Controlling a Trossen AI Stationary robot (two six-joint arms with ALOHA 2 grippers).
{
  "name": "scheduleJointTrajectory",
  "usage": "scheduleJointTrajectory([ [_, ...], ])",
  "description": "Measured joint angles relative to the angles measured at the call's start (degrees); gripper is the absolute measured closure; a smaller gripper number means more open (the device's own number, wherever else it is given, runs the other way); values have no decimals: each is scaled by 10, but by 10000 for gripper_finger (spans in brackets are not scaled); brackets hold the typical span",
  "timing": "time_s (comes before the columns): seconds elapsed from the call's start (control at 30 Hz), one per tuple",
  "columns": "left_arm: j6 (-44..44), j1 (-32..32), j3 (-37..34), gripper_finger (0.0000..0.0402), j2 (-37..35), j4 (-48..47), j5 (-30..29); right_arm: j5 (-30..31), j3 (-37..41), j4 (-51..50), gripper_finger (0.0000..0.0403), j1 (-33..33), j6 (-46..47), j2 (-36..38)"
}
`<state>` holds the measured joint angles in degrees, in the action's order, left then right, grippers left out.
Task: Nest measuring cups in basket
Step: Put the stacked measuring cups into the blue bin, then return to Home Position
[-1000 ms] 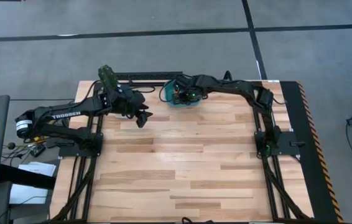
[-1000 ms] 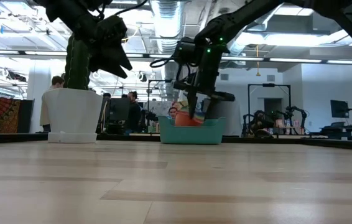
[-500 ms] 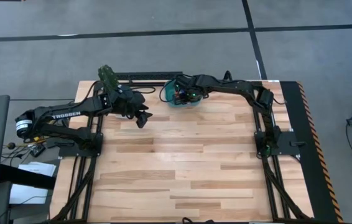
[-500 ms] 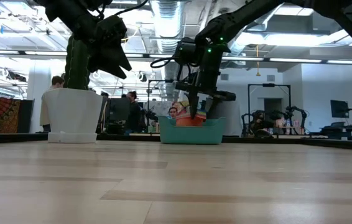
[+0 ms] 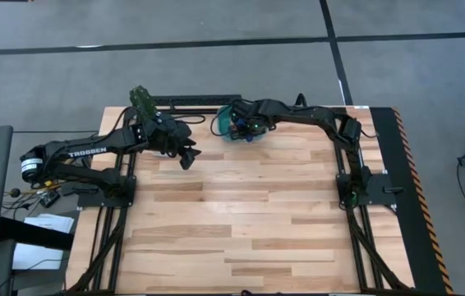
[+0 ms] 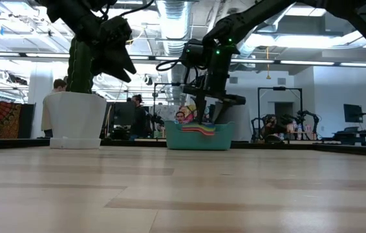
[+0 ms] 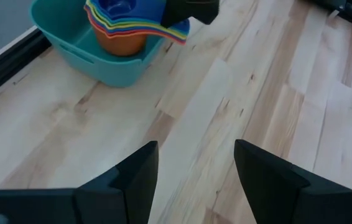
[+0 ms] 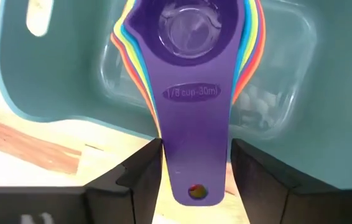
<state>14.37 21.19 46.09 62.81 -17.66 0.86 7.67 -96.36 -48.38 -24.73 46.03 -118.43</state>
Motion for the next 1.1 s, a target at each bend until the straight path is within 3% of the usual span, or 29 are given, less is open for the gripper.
scheduleJointTrajectory([
  [0.23, -7, 0, 18, 202, -24, -35, -16, 43, 0, -28, 166, 9, -13, 37],
  [0.53, -14, 2, 59, 205, -80, -44, -45, 43, 0, -20, 163, 24, -84, 125],
  [0.7, 14, 2, 66, 236, -138, -45, -58, 46, 0, 20, 166, 57, -144, 189],
  [0.97, 32, -23, 55, 380, -240, -31, -63, 16, 12, 105, 240, 106, -285, 295],
  [1.1, 50, -65, 4, 390, -271, 46, -66, -81, 60, 161, 303, 120, -355, 360],
])
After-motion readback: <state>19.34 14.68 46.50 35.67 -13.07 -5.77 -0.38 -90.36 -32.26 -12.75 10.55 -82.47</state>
